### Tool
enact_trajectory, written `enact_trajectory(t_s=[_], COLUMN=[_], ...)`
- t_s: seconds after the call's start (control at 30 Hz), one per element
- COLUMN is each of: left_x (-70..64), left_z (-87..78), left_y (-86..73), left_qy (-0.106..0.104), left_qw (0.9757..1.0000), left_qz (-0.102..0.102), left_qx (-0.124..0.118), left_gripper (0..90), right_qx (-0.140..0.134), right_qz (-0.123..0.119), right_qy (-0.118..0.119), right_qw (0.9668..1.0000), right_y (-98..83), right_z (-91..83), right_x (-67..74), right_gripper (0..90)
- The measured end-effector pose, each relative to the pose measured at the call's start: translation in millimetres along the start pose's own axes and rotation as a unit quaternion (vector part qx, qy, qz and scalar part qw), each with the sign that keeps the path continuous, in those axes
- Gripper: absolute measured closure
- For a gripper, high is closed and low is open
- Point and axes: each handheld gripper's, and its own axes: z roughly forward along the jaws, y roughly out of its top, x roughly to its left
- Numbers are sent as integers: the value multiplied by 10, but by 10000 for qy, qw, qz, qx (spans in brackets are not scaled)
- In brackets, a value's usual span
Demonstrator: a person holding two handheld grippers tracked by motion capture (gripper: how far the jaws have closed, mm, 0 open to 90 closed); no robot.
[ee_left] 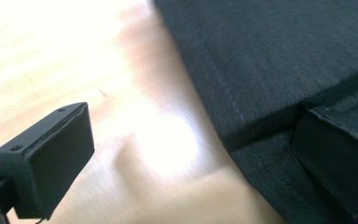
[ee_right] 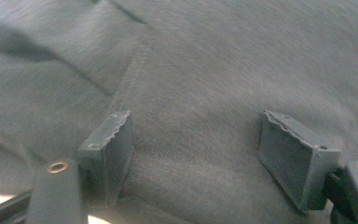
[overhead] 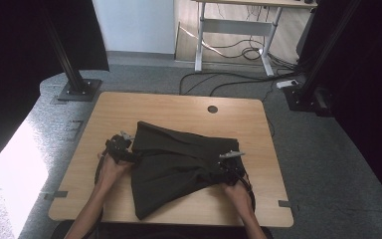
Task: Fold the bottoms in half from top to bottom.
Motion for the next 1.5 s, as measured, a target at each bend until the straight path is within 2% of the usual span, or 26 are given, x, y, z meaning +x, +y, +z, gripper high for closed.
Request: enact_trajectory(t_s=[0.13,0.23,0.3,0.4,0.53,0.67,0.77,0.9,0.93,0.97,1.03,1.13,1.2,1.27,1.33,1.4,1.5], left_x=[81,129,171,193,90,-118,-248,-298,-311,-331,-375,-413,-421,-435,-451,-471,-489], left_z=[24,-141,-281,-463,-568,-558,-448,-228,-188,-164,-148,-142,-144,-158,-173,-177,-170], left_y=[60,18,-46,-168,-319,-382,-351,-291,-292,-291,-275,-240,-207,-178,-151,-124,-90], left_qy=[-200,-45,-216,-588,-947,-1177,-1106,-1035,-953,-845,-812,-787,-792,-833,-900,-940,-990], left_qw=[9997,10000,9996,9973,9943,9920,9933,9941,9949,9960,9962,9966,9966,9963,9958,9955,9950], left_qz=[-105,-43,-171,-349,-392,-350,-253,-326,-312,-270,-262,-245,-229,-188,-132,-119,-116], left_qx=[69,11,-75,-249,-282,-308,-216,-19,-78,-140,-172,-70,35,54,35,8,-17], left_gripper=[6,40,41,54,66,55,31,5,0,0,0,0,5,59,161,262,369], right_qx=[-7,15,-117,-325,-532,-600,-623,-574,-566,-552,-518,-439,-347,-360,-388,-384,-354], right_qz=[-67,-76,-154,-264,-410,-493,-586,-685,-686,-703,-745,-739,-826,-965,-1048,-992,-961], right_qy=[10,173,135,103,216,369,477,579,604,630,644,628,497,314,136,142,203], right_qw=[10000,9998,9997,9991,9975,9963,9952,9943,9942,9940,9938,9943,9947,9942,9936,9942,9945], right_y=[-21,7,47,156,338,520,639,735,743,744,730,687,646,605,582,573,559], right_z=[-18,-70,-137,-228,-273,-210,-118,51,103,156,271,437,527,581,590,569,512], right_x=[114,78,47,12,28,64,120,215,234,248,266,290,323,367,405,403,357], right_gripper=[279,251,222,187,177,171,171,168,167,166,159,138,130,119,118,144,170])
